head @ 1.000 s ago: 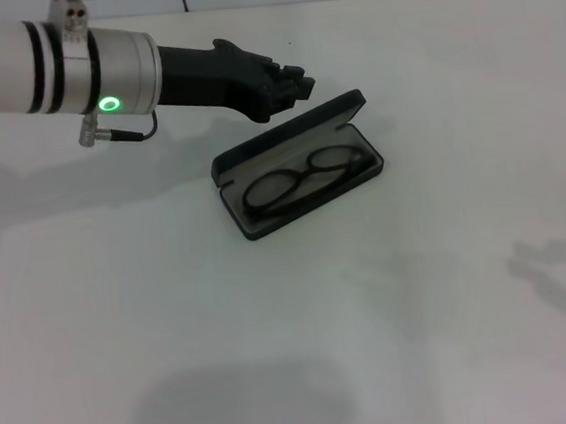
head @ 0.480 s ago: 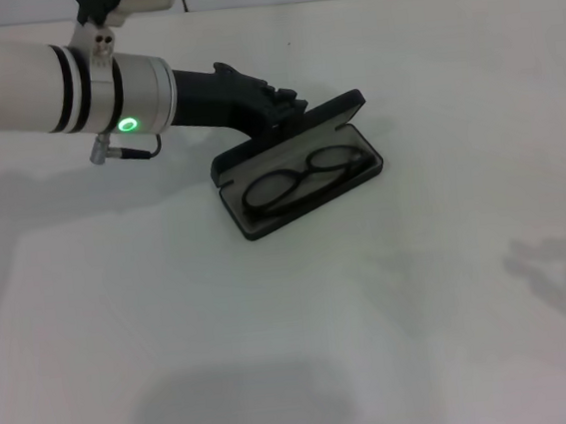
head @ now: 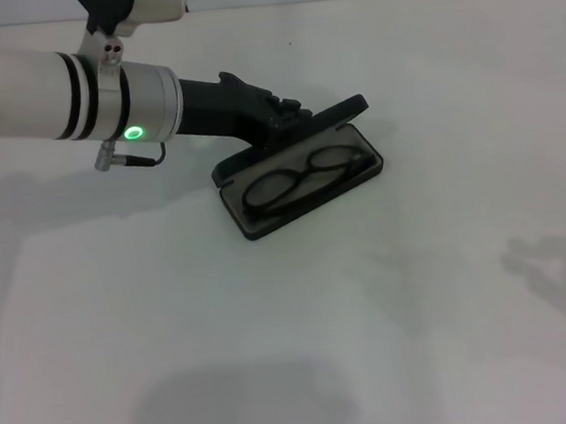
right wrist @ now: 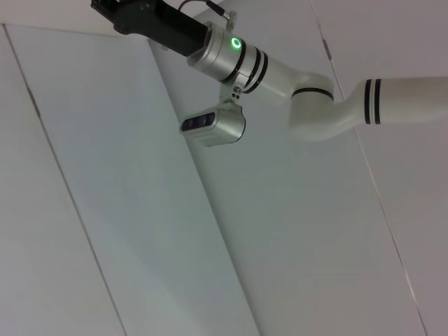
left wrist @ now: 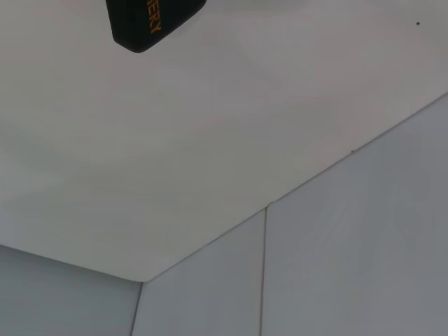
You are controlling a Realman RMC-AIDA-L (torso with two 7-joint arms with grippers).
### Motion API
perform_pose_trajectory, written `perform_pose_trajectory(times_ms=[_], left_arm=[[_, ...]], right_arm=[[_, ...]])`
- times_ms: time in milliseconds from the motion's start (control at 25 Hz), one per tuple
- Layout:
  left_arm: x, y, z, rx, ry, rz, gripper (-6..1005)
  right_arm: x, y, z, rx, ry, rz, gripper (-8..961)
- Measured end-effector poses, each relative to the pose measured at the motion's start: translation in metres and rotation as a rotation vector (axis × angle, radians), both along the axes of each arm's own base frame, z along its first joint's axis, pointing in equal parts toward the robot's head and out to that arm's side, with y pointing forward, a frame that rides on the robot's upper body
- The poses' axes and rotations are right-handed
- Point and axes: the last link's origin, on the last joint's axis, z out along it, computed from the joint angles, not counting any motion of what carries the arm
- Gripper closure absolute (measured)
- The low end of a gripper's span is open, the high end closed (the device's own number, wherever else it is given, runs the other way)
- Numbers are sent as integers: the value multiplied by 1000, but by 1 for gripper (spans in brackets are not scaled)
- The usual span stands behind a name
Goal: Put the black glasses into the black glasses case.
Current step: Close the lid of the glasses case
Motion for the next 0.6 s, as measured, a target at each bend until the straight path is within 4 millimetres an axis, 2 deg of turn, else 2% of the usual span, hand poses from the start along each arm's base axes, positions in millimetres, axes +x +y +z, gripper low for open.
perform_pose_trajectory(times_ms=[400, 600], left_arm=[[0, -6, -5, -31, 4, -10, 756], [0, -14, -15, -68, 29, -29, 745]], right_arm=[[0, 1, 0, 1, 0, 0, 763], [-1, 1, 0, 1, 0, 2, 763]])
